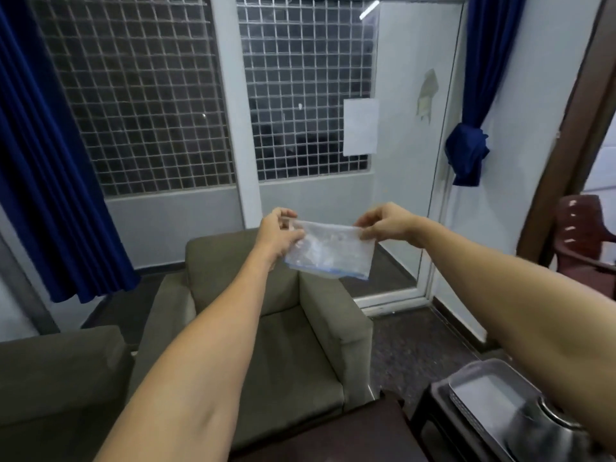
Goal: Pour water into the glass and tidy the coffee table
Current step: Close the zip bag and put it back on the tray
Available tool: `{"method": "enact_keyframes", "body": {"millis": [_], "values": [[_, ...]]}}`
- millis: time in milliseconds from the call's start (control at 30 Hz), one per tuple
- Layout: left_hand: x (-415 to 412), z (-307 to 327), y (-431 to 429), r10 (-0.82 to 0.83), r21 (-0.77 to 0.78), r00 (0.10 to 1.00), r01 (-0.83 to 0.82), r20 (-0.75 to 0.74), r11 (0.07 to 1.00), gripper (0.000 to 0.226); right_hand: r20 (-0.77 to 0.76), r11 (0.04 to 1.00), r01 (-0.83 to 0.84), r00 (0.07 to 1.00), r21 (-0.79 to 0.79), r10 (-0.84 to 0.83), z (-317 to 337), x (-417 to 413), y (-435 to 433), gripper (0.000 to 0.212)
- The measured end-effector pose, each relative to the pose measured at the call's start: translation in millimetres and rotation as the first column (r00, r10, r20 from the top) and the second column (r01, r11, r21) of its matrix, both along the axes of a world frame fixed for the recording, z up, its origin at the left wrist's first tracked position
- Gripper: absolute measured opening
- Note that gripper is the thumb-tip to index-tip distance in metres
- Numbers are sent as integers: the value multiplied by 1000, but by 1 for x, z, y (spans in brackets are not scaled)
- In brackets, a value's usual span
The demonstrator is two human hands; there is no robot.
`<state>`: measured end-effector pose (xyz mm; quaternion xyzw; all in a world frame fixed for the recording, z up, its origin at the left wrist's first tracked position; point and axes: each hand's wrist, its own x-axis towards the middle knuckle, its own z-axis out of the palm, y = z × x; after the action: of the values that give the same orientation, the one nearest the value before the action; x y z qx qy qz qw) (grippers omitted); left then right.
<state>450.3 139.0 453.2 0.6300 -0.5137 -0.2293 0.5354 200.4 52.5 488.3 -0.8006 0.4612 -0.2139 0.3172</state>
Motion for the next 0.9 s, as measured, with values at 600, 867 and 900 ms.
{"method": "enact_keyframes", "body": {"millis": [600,867,900], "values": [[-229,-154,-127,-178,384,832,-45,526,922,9,-452,979,51,882,-195,-136,-137,-203,-117,24],[-342,-260,-176,-267,509,801,-55,536,859,10,-654,990,34,747,-139,-117,-236,-291,-172,27],[-353,-276,-182,-282,525,796,-52,535,850,11,-675,990,36,729,-135,-119,-251,-299,-177,27]]}}
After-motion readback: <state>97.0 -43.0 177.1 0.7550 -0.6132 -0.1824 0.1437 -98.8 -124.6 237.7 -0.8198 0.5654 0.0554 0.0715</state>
